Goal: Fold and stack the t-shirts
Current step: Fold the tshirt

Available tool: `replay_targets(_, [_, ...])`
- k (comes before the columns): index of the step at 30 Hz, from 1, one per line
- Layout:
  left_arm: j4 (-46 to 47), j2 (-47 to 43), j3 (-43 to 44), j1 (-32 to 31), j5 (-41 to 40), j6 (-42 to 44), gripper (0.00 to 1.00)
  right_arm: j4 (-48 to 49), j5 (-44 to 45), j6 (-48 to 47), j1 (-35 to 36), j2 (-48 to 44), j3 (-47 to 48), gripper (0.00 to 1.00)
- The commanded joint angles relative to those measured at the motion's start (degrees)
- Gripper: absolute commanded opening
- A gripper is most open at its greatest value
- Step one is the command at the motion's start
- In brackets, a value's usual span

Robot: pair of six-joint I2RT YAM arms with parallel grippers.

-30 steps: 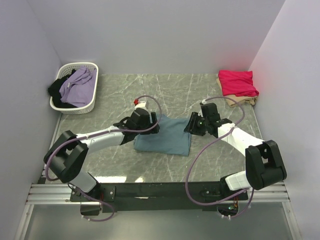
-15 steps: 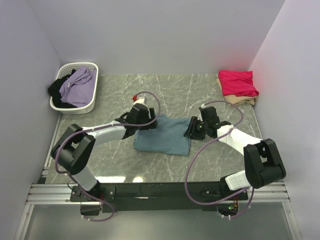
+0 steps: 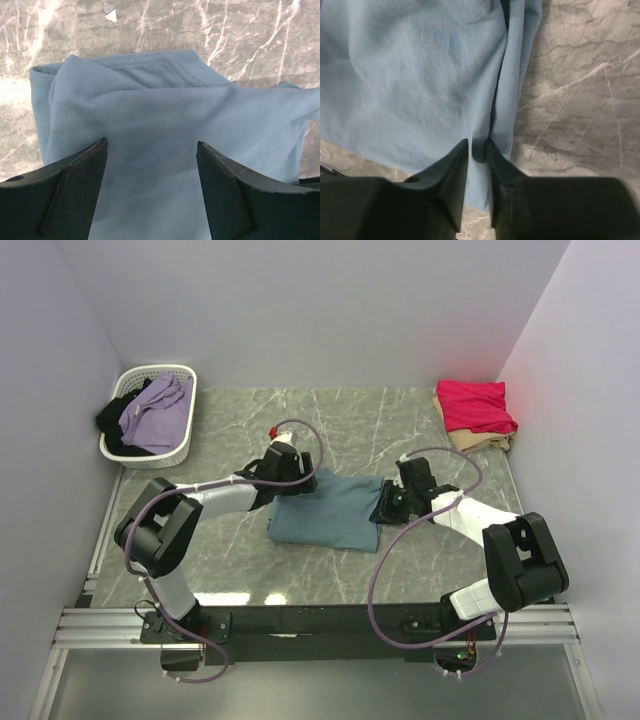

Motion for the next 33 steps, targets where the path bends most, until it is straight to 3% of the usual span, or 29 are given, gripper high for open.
replay_targets(1, [2.87, 1.15, 2.3, 0.88, 1.8, 1.09, 0.77, 1.46, -0.65, -0.15, 0.64, 0.21, -0.4, 0.21])
replay_targets(8, [4.45, 3.61, 1.95, 3.77, 3.3, 1.44, 0.7, -1.7, 3.11, 0.29, 0.99, -4.53, -3.12, 0.0])
replay_targets(21, [4.98, 5.55, 3.18, 6.68, 4.62, 2.85, 0.69, -8.91, 13.05, 1.96, 1.34, -10.43, -4.35, 0.0])
replay_targets(22, [4.89, 5.29, 3.18, 6.68, 4.71, 2.85, 0.69, -8.65, 12.97, 1.79, 1.34, -10.69, -4.44, 0.02])
replay_targets(23, [4.98, 5.2, 3.18, 6.77, 4.71, 2.85, 0.69, -8.73, 13.23, 1.78, 1.34, -10.87, -4.44, 0.32])
replay_targets(24, [4.89, 5.02, 3.18, 6.77, 4.62, 2.68, 0.7, -9.0, 13.23, 2.04, 1.34, -11.3, -4.35, 0.41])
replay_targets(26, [5.06, 3.53, 2.92, 6.59, 4.62, 2.85, 0.7, -9.44, 14.28, 2.13, 1.34, -12.27, -3.74, 0.44])
replay_targets(28, [4.54, 1.17, 2.57, 6.68, 4.01, 3.11, 0.72, -10.22, 15.6, 2.22, 1.51, -14.29, -3.3, 0.56])
replay_targets(33, [0.5, -6.73, 3.88, 6.59, 1.46, 4.25, 0.75, -10.58, 17.54, 1.08, 1.34, -15.79, -0.31, 0.71])
